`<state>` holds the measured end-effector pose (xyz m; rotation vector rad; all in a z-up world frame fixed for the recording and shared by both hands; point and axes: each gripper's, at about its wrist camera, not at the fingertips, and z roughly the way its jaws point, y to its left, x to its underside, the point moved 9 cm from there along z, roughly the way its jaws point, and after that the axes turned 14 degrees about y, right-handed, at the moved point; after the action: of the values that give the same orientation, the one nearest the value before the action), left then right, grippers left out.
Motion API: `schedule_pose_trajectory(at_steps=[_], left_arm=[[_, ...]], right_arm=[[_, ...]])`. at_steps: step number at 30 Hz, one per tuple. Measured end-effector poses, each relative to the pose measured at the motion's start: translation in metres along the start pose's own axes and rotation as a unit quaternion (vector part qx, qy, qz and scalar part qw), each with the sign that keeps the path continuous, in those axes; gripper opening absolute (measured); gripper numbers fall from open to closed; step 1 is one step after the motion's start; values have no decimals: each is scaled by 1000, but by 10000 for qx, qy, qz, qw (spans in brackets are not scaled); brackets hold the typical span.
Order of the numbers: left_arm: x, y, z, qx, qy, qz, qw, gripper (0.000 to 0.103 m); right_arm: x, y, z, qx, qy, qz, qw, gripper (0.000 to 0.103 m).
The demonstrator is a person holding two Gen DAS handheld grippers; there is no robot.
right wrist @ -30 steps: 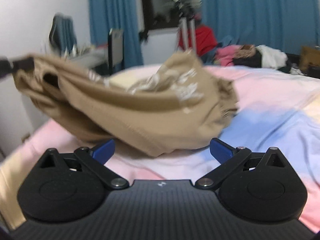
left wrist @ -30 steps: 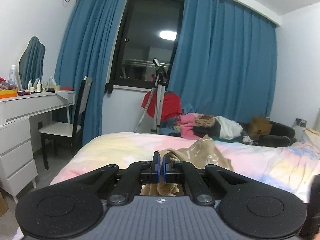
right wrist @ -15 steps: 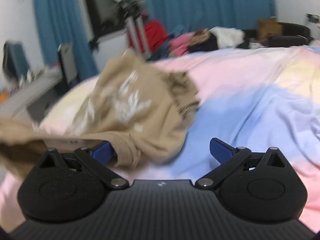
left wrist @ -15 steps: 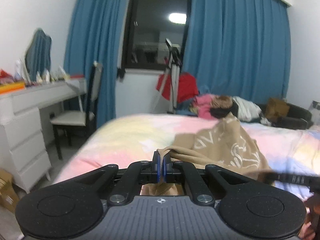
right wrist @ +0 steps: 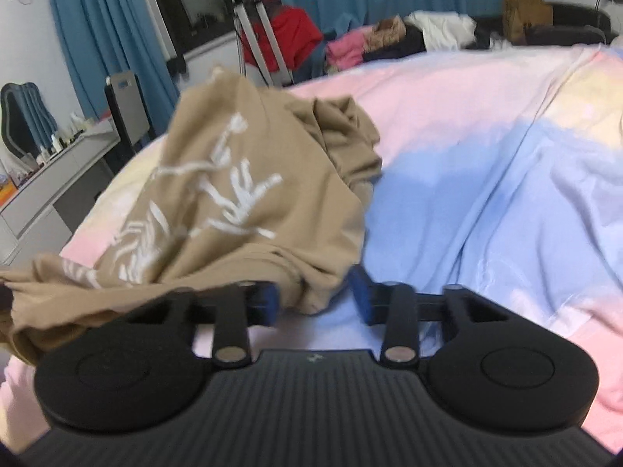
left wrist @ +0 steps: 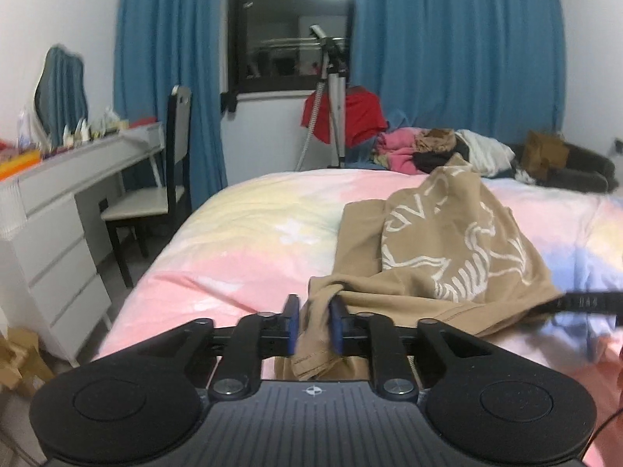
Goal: Fold clothes
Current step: 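Grasp the shirt fabric with the right gripper while the left gripper holds its edge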
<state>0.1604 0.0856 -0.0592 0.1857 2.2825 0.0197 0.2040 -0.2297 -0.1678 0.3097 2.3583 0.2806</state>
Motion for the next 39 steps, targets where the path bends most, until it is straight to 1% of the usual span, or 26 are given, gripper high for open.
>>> schedule_pose_trajectory(at_steps=[2, 3, 4, 6, 7, 8, 9, 11, 14, 15, 17, 19, 20, 21, 22, 23, 24, 25, 26, 27, 30, 32, 34, 35, 37, 39], left_arm=[[-2, -5, -14, -100, -136, 132, 9998, 29], [-2, -9, -22, -92, -228, 165, 9996, 43], [0, -17, -31, -5, -313, 286, 9991, 58], [3, -34, -48, 176, -483, 535, 9972, 66], [8, -46, -51, 215, -525, 804, 9951, 69], [12, -59, -53, 252, -564, 1078, 9922, 71], [19, -76, -51, 263, -537, 1505, 9868, 72], [35, -109, -40, 193, -421, 2259, 9730, 73], [56, -143, -16, 51, -266, 2968, 9545, 75], [62, -151, -5, -96, -229, 3179, 9478, 75], [68, -154, 17, -553, -180, 3377, 9395, 75], [65, -147, 35, -934, -99, 3308, 9390, 74], [60, -138, 40, -1061, -54, 3102, 9447, 73], [54, -129, 46, -1185, -8, 2887, 9500, 67], [49, -120, 48, -1195, 30, 2642, 9570, 55], [43, -112, 49, -1199, 68, 2393, 9635, 48], [38, -105, 47, -1129, 74, 2172, 9696, 37], [33, -101, 43, -1028, 44, 2015, 9741, 25], [28, -100, 37, -884, -31, 1857, 9786, 19], [24, -98, 31, -737, -107, 1699, 9826, 8], [9, -97, -4, -113, -456, 1277, 9907, 6], [-1, -96, -28, 305, -688, 991, 9922, 5], [-3, -90, -50, 717, -888, 732, 9908, 5], [-4, -86, -63, 980, -1012, 554, 9885, 5], [-9, -79, -79, 1360, -1183, 267, 9833, 5], [-7, -75, -100, 1628, -1293, 67, 9781, 5]], right_arm=[[-4, -1, -8, 46, -159, -26, 9999, 34], [-7, -2, -12, 53, -232, -16, 9997, 34], [-9, -4, -15, 48, -298, 14, 9995, 34], [-11, -7, -22, -2, -376, 152, 9992, 34], [-12, -9, -23, -16, -390, 201, 9990, 34], [-11, -10, -25, -31, -385, 246, 9989, 34], [-11, -11, -26, -49, -375, 294, 9989, 34], [-11, -14, -24, -96, -335, 371, 9987, 34], [-11, -14, -24, -169, -323, 421, 9984, 34], [-11, -14, -25, -205, -332, 431, 9983, 34], [-11, -12, -27, -268, -361, 439, 9980, 34], [-12, -11, -30, -280, -405, 403, 9980, 34], [-12, -11, -31, -273, -429, 375, 9980, 34], [-13, -11, -31, -262, -446, 350, 9980, 34], [-13, -12, -31, -243, -448, 330, 9982, 34], [-12, -12, -30, -234, -434, 306, 9983, 34], [-11, -11, -28, -246, -386, 274, 9986, 34], [-10, -10, -26, -258, -338, 241, 9988, 34], [-8, -9, -25, -271, -290, 209, 9990, 35], [-7, -8, -23, -283, -242, 176, 9992, 35], [-3, -6, -18, -320, -98, 79, 9994, 35], [-1, -4, -15, -352, -7, 13, 9994, 35], [1, 1, -15, -437, 30, -63, 9990, 40], [2, 3, -15, -459, 32, -121, 9989, 41], [4, 10, -14, -401, -5, -311, 9987, 55], [6, 17, -14, -343, -42, -500, 9981, 62]])
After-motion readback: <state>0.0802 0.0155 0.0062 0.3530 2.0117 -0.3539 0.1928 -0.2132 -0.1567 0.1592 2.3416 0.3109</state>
